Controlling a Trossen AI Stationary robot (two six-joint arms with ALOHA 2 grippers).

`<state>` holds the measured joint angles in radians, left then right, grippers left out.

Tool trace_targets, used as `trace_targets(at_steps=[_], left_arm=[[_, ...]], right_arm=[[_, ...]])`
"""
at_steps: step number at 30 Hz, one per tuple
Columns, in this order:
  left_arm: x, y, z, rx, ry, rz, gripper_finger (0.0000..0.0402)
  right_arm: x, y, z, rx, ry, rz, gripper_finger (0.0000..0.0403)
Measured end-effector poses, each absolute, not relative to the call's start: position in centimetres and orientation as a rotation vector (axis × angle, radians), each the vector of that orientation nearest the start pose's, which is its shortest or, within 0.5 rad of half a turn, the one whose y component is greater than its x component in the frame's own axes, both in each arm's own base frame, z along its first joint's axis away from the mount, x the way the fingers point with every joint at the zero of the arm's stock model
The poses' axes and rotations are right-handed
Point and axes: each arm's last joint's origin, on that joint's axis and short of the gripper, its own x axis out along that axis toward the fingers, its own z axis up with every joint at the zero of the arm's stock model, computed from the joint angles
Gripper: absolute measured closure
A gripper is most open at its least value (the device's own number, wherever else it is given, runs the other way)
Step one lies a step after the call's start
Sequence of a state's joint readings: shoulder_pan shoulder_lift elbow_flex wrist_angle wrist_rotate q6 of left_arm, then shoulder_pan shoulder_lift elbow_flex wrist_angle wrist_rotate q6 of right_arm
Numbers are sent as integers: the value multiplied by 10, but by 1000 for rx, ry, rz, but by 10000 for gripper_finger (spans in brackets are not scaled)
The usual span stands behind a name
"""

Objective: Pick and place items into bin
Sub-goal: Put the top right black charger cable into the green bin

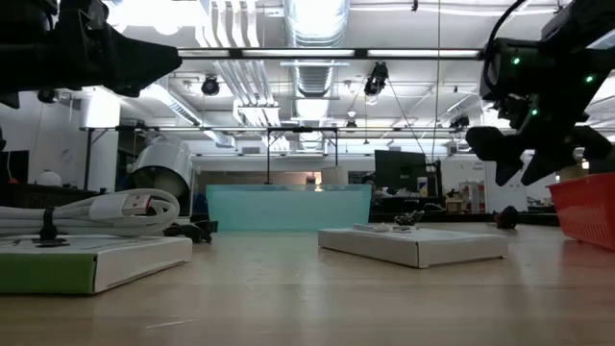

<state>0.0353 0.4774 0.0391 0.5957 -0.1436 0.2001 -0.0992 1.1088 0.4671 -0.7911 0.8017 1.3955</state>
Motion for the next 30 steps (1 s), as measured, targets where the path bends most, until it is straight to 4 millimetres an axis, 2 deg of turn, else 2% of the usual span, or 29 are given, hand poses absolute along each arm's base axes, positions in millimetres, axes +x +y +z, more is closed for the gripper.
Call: trace_targets(at_steps=[6,30], left_arm=[[128,9,190,192,-139,194,230],[128,9,190,215,-135,195,230]], right_arm=[[147,-43,141,557,661,-1536,215],[159,-68,111,572,686,-1668,215]])
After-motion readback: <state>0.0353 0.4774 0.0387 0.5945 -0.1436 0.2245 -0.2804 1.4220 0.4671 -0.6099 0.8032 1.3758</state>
